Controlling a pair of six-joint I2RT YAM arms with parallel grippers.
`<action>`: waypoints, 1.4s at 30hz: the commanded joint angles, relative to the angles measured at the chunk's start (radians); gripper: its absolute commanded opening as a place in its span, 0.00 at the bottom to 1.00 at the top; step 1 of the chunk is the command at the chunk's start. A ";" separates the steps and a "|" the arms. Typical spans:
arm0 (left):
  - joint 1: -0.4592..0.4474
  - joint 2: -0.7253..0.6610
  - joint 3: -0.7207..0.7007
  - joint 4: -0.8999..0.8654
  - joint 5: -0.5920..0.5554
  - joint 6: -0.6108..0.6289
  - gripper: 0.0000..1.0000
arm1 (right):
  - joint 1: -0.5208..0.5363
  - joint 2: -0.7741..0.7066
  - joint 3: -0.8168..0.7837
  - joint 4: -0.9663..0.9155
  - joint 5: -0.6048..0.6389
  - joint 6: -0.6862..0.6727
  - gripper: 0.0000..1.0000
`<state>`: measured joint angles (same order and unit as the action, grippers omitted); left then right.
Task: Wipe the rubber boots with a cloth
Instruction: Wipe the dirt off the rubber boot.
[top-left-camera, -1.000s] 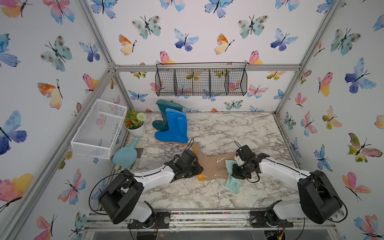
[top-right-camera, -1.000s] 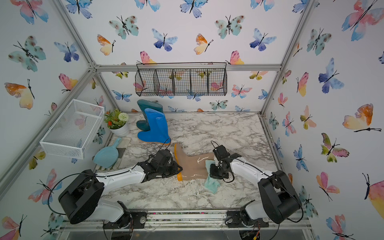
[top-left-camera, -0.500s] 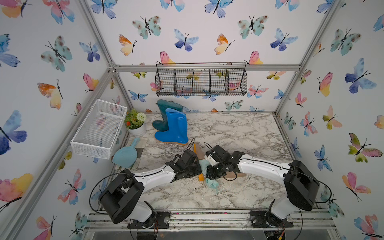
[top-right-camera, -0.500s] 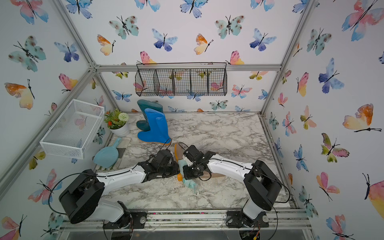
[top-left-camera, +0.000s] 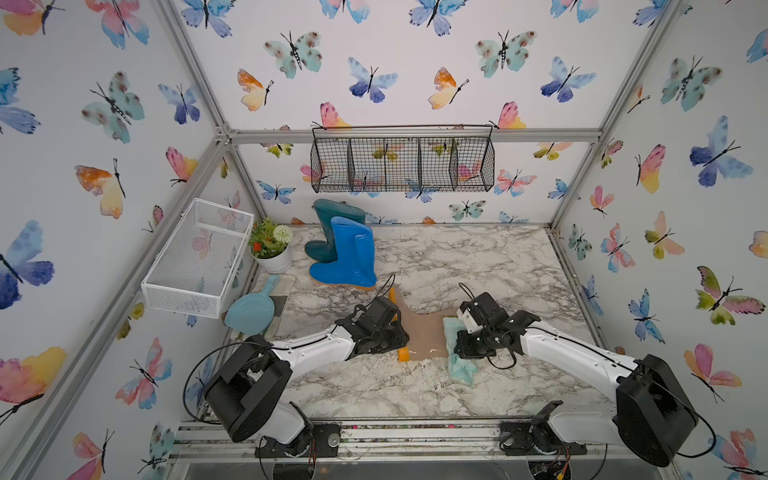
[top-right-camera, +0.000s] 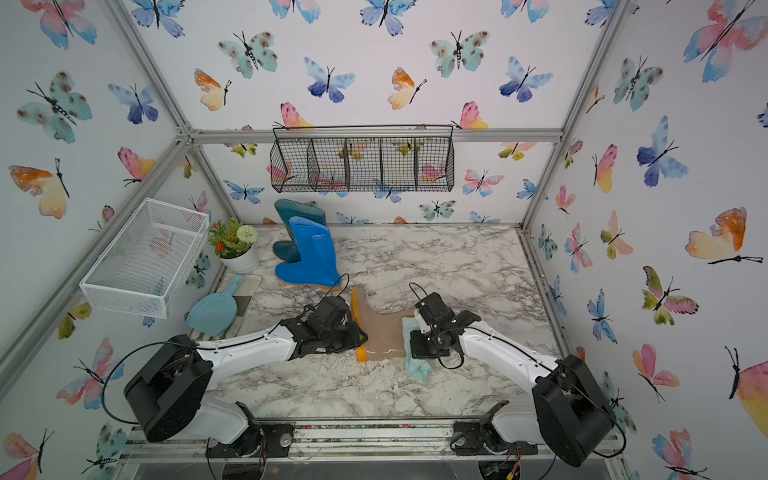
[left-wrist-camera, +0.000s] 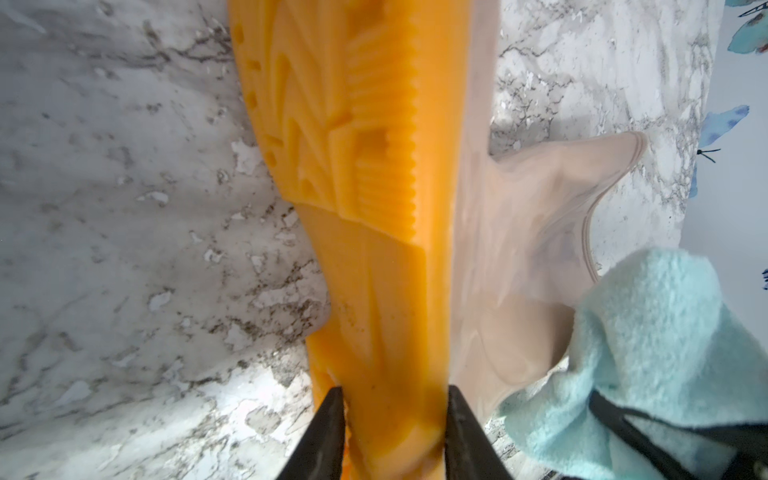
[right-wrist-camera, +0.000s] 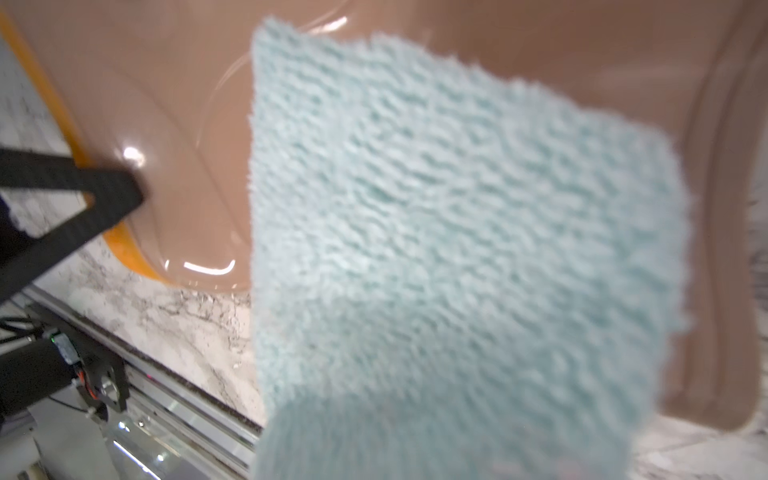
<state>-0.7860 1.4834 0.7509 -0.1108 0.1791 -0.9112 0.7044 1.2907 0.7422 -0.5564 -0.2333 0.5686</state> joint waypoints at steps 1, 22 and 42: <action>-0.005 0.058 0.026 0.021 0.119 0.031 0.38 | 0.070 -0.053 -0.045 0.071 0.093 0.068 0.02; 0.015 0.142 0.096 -0.170 0.241 0.112 0.11 | 0.360 0.003 -0.160 0.524 0.439 0.314 0.03; 0.083 0.167 0.160 -0.210 0.295 0.251 0.00 | 0.345 0.042 -0.146 0.529 0.387 0.310 0.03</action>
<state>-0.6991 1.6215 0.9131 -0.3302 0.4454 -0.7116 0.9997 1.2156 0.4961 -0.2142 0.3058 1.0657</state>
